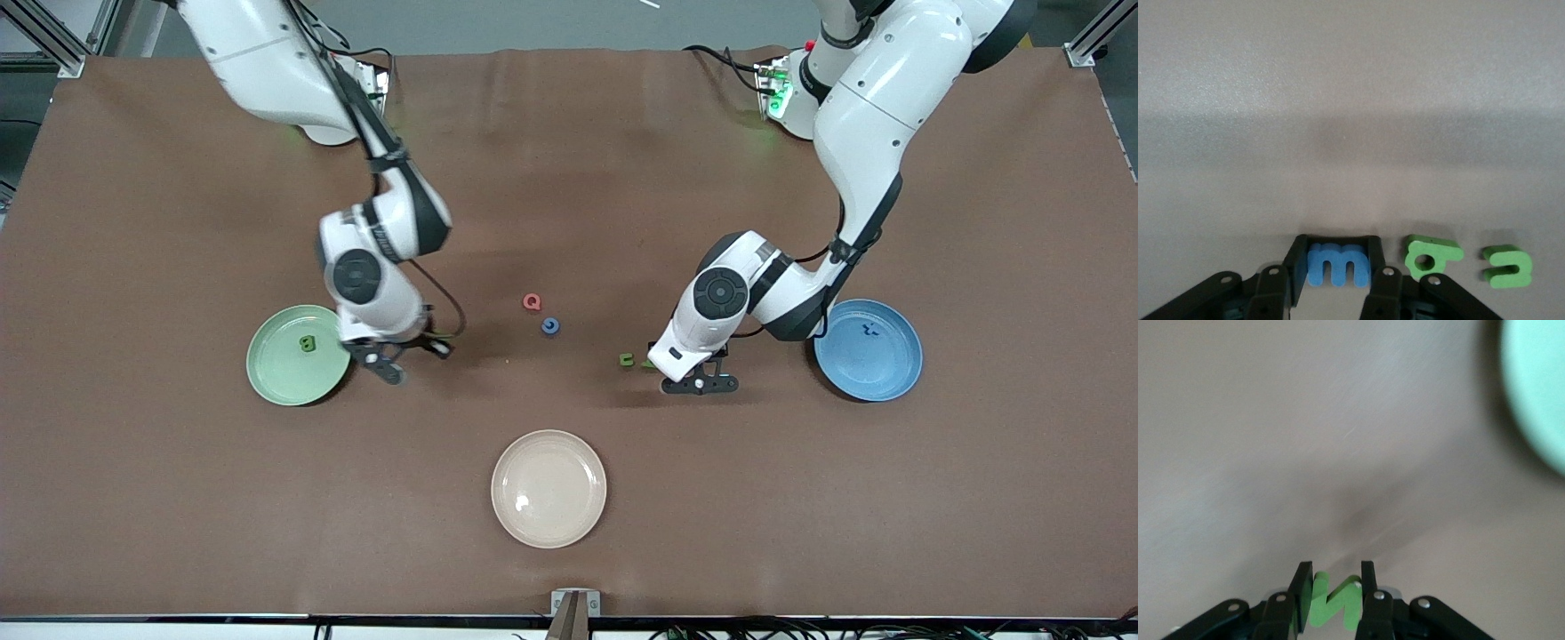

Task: Sort upper and lower case letters into plates
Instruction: 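Place the N on the green plate while the left gripper carries the m, then release the m into the blue plate while the right gripper returns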

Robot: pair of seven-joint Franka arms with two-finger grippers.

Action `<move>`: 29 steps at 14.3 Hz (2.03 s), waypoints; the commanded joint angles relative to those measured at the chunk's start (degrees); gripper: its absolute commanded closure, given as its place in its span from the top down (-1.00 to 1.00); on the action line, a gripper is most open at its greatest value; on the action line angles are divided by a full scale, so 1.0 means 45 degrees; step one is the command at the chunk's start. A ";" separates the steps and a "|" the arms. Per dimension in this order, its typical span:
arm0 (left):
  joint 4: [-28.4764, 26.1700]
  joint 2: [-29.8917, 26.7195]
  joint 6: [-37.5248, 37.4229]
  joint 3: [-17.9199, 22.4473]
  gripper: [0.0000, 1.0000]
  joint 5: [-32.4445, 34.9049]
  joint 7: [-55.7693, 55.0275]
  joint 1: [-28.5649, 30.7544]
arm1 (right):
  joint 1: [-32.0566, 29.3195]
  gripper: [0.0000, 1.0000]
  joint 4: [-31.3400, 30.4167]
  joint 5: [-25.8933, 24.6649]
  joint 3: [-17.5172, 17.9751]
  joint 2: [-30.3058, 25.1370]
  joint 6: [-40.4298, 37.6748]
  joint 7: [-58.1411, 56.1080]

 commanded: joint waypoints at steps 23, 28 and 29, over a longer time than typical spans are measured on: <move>-0.5077 -0.3976 0.0387 -0.3231 -0.67 0.0929 0.7488 0.9254 | -0.1263 1.00 -0.1959 0.0072 0.0863 -0.1089 0.1668 -0.0724; -0.5215 -0.3412 0.1265 -0.3212 -0.67 0.0948 1.0519 1.1288 | 0.1338 1.00 -0.0300 0.0052 0.0863 0.0393 0.1649 0.3737; -0.5176 -0.3274 0.1346 -0.3192 -0.68 0.0948 1.0695 1.1310 | 0.1632 1.00 -0.0045 0.0052 0.0863 0.0628 0.1649 0.4323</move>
